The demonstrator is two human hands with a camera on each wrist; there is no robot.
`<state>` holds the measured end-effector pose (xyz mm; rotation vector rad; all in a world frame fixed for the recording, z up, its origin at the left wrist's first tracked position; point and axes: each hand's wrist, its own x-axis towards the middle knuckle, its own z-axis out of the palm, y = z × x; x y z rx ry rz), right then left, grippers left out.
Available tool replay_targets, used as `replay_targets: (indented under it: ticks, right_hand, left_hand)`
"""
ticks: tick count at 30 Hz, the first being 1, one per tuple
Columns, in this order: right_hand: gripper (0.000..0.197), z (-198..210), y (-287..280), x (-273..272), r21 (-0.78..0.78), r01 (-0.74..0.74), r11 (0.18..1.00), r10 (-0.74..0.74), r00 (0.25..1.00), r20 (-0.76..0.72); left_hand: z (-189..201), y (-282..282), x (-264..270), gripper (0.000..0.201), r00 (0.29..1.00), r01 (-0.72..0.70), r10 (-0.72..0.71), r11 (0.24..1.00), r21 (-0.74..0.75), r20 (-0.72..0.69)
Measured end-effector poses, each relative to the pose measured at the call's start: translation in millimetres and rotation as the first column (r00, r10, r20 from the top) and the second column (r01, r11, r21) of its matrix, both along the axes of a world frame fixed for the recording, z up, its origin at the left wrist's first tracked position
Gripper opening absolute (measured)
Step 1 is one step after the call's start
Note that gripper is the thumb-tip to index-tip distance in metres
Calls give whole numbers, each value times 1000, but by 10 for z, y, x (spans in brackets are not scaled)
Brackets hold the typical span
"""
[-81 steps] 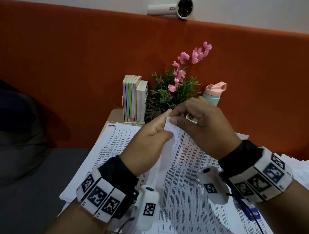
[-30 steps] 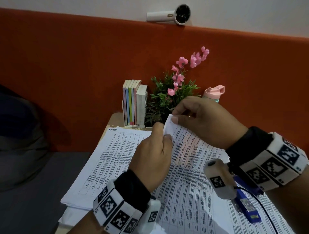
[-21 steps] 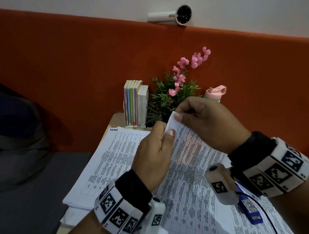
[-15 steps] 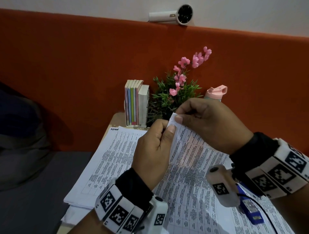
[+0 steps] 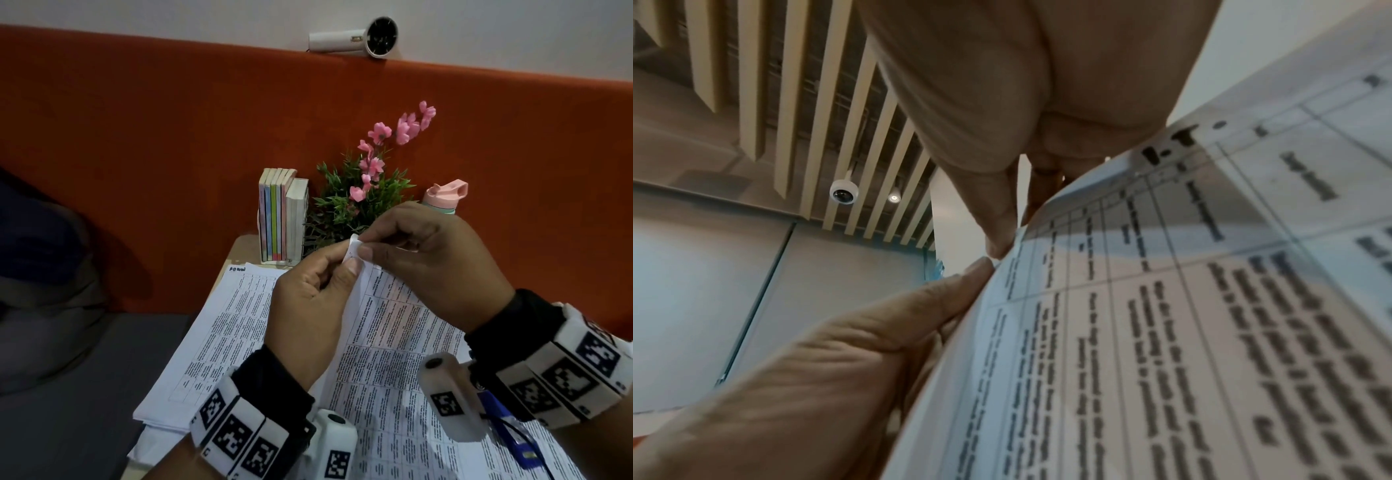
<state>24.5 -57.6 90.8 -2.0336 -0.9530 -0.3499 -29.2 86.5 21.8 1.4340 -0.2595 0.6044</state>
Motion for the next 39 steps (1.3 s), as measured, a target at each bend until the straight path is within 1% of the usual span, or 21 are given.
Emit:
replay_targets:
  ticks: [3,9,13,20,24,26,28,31,33,35,37,39]
  right_hand:
    - [4,-5,-1,2,7,1,1000,-1,1000,1]
    - [4,20,5,-4,17,-13,1000,14,999,-30]
    - [4,19,8,-9,4,-9,1000,9,999,-35]
    - [8,16,37,-20,18,1,1000,0,998,-61]
    - [19,-6,63,-15,102,-49,994,62,990,-125]
    - [17,-15,69,-22,71,-31,997,36,997,-70]
    - [13,-18,75,-38,13,11,1000,-11,999,34]
    - [24,-33,70,-25,-37,72,997,-65,986,157]
    - [27,-39,60,5,-135,123,983,-86,964,250]
    - [23,-41,63,12,-220,137,966,-66,952,300]
    - [17,-28,74,8,-238,123,963,-49,954,295]
    - [12,5,64,22,-214,120,969,-58,959,277]
  left_hand:
    - [7,4,-7,26,1000,4,-4,1000,-23,11]
    - [5,22,18,16,1000,-23,23,997,-72,-9]
    - [26,11,10,25,1000,-7,6,993,-115,-14]
    - [49,25,1,21,999,-31,28,994,-102,-35]
    - [59,30,3,22,998,-43,39,994,-100,-47]
    - [65,30,14,22,998,-42,36,994,-98,-58]
    - [71,32,23,20,997,-39,31,994,-107,-70]
    - [78,50,32,19,997,-42,37,996,-82,-68]
    - [77,60,44,19,996,-65,62,997,-50,-64]
    - [81,57,47,18,994,-86,83,995,-40,-65]
    - [69,45,46,14,990,-124,126,992,35,-69]
    - [23,43,21,10,983,-130,151,974,186,-104]
